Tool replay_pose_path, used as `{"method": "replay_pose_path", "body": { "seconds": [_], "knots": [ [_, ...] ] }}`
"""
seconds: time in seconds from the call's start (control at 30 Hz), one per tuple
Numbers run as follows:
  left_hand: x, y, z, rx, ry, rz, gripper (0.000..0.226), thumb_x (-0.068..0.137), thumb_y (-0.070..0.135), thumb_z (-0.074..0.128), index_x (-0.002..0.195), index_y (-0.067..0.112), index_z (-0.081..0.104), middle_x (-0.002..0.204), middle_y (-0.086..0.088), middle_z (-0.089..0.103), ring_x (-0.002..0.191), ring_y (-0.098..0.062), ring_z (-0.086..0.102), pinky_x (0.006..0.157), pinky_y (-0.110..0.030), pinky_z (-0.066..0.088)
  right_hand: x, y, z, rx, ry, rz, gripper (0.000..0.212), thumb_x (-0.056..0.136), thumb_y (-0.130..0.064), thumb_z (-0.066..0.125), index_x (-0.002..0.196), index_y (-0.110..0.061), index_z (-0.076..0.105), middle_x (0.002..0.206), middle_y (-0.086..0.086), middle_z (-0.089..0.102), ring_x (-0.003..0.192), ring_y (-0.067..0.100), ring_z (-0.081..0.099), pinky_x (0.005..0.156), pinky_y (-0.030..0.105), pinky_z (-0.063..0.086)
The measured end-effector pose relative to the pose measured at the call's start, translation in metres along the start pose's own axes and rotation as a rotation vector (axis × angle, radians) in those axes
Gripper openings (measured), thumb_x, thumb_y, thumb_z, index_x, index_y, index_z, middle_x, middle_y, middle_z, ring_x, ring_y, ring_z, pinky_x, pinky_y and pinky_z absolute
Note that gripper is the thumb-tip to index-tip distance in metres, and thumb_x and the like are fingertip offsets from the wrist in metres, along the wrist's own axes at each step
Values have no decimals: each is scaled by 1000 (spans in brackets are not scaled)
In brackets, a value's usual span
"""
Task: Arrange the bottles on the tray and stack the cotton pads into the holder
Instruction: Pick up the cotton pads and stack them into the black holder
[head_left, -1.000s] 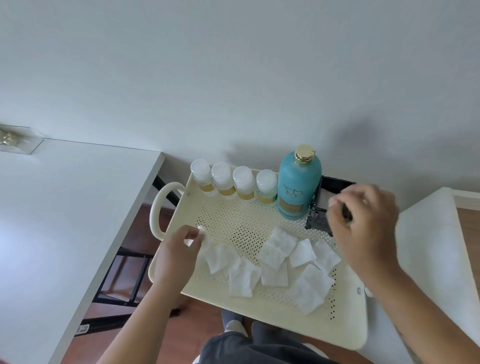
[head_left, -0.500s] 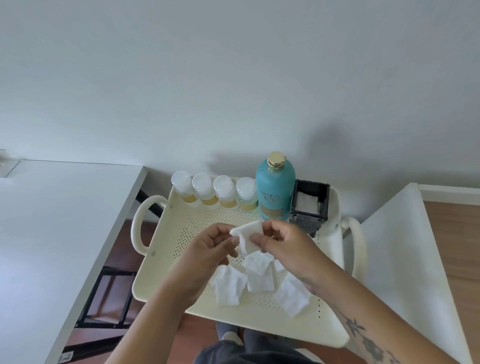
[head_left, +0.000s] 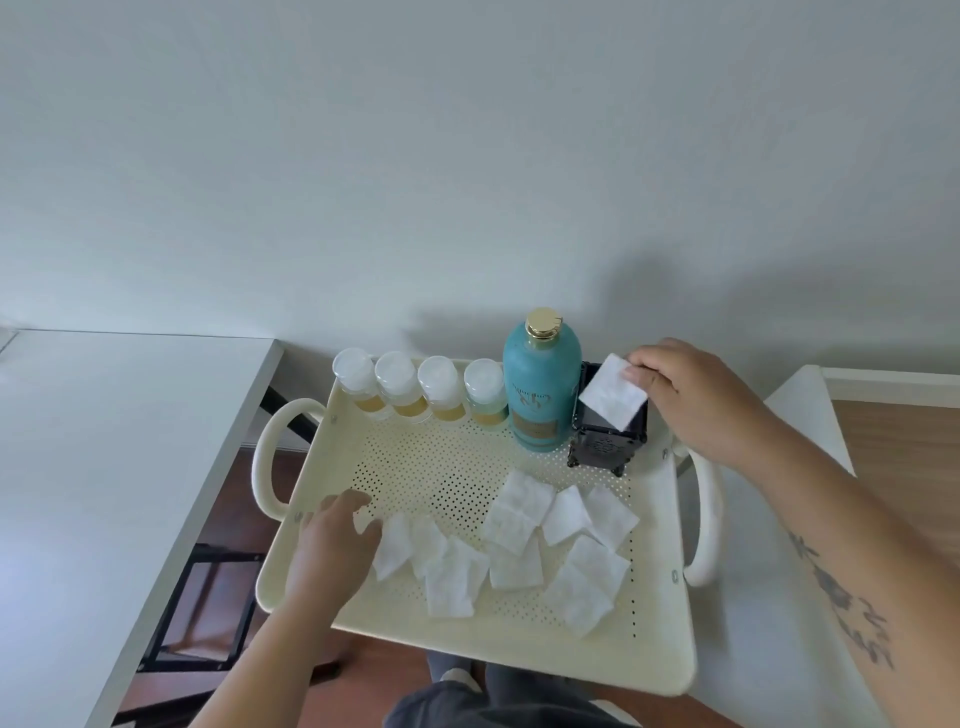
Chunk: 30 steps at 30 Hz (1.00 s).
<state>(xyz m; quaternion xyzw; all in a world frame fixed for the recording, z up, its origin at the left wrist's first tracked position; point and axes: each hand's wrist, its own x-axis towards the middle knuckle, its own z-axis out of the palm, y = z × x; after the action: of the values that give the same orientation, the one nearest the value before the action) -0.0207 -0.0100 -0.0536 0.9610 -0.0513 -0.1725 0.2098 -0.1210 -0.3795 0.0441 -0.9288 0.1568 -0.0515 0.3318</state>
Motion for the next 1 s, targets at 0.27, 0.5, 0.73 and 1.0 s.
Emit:
{"method": "replay_pose_path", "body": {
  "seconds": [0.27, 0.5, 0.73, 1.0],
  "knots": [
    [2, -20, 10, 162, -65, -53, 37, 91, 29, 63, 126, 21, 53, 125, -1, 57, 117, -26, 48, 98, -41, 39, 19, 4, 4, -148, -160, 11, 13, 90, -27, 62, 79, -34, 60, 78, -3, 56, 80, 23, 48, 67, 32, 38],
    [7, -22, 11, 84, -90, -80, 42, 88, 26, 66, 127, 18, 53, 122, -3, 57, 114, -27, 48, 95, -40, 40, 14, 5, 20, -422, 119, -103, 10, 84, -18, 70, 93, -16, 75, 89, 9, 55, 85, 34, 46, 68, 42, 45],
    [13, -25, 8, 56, -53, -104, 34, 92, 27, 62, 122, 13, 56, 121, -8, 57, 109, -24, 50, 95, -38, 43, 2, 6, 28, -445, 175, -72, 6, 83, -14, 70, 78, -13, 73, 116, 10, 64, 106, 42, 49, 77, 46, 45],
    [16, -27, 6, 83, -84, -135, 21, 92, 18, 57, 113, 17, 58, 101, -1, 63, 88, -19, 57, 80, -29, 42, 10, 11, 31, -513, -103, 128, 34, 94, -35, 38, 86, -30, 71, 156, -2, 28, 139, 33, 18, 110, 44, 22]
  ]
}}
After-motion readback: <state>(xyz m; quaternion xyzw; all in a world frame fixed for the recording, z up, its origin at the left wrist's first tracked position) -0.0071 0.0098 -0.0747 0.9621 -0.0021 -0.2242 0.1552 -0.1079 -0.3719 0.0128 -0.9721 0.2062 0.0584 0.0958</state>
